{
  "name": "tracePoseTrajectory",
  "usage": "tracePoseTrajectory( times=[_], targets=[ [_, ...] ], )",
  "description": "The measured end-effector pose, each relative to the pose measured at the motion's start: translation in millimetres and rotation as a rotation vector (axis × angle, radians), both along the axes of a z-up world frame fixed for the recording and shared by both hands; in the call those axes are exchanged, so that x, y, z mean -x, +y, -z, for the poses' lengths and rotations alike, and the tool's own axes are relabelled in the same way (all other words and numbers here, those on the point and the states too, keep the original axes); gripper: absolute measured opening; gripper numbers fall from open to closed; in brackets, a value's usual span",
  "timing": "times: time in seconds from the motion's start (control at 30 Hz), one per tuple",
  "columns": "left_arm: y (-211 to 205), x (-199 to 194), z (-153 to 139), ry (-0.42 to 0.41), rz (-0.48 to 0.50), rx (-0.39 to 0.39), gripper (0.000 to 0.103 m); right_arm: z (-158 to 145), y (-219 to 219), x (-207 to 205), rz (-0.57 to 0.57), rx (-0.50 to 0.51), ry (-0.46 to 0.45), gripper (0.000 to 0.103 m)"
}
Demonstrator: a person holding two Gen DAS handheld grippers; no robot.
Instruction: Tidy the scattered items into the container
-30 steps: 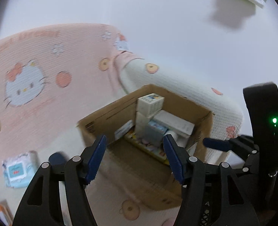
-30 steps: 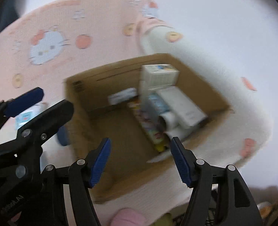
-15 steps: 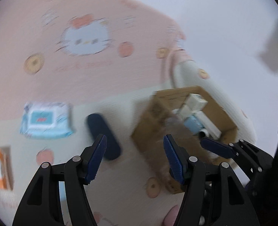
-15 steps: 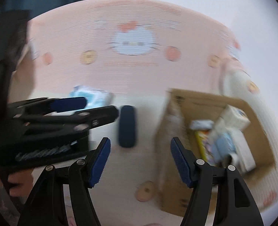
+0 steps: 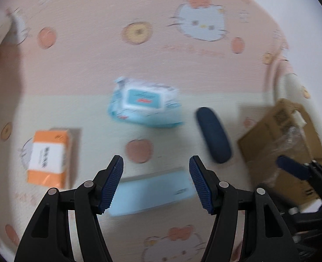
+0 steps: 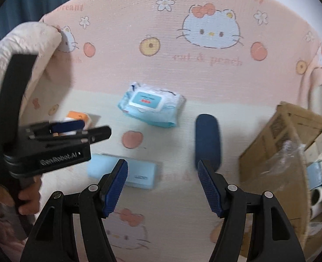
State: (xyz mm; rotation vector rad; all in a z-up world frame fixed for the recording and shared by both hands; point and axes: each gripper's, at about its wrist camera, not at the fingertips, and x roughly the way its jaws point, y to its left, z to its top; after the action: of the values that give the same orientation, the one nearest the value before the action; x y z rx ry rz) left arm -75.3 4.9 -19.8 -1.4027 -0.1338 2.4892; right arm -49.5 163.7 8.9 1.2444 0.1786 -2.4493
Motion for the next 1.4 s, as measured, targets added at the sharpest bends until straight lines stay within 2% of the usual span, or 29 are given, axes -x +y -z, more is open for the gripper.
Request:
tracePoseTrajectory(
  times=[0.13,0.23,0.37,0.5,0.63,0.73,0.87,0.97,1.1,1.23,1.4],
  targets=[
    [-24,0,17,-0.043,-0.05,0.009,0.067,3,-24,-1,-0.052,0.003,0.018,0.069],
    [-39,1,22,-0.058,-0.07,-0.022,0.067,9,-39,3,-0.069,0.031,0.029,0.071],
    [-50,9,25,-0.047,-0.08,-0.013,0.067,33,-52,12,-0.047,0.066,0.001,0.071],
    [-53,20,35,-0.076,-0.045,-0.007,0.067,59,-53,19,-0.023,0.106,-0.038,0.071],
    [-57,34,55,-0.127,-0.046,-0.029,0.067,78,-42,35,0.028,0.101,-0.08,0.071],
    [-59,43,72,-0.164,-0.06,-0.054,0.067,86,-21,44,0.083,0.155,-0.089,0.071],
    [-57,46,84,-0.162,-0.073,-0.074,0.067,92,10,49,0.155,0.241,-0.09,0.071],
    [-50,48,87,-0.141,-0.034,-0.065,0.067,87,25,44,0.148,0.316,-0.054,0.071],
    [-49,55,103,-0.189,-0.04,-0.079,0.067,89,33,52,0.113,0.352,-0.061,0.072],
    [-58,55,111,-0.215,-0.093,-0.144,0.067,108,37,62,0.105,0.37,-0.089,0.072],
    [-68,57,109,-0.214,-0.135,-0.174,0.067,136,40,71,0.108,0.412,-0.159,0.072]
  ],
)
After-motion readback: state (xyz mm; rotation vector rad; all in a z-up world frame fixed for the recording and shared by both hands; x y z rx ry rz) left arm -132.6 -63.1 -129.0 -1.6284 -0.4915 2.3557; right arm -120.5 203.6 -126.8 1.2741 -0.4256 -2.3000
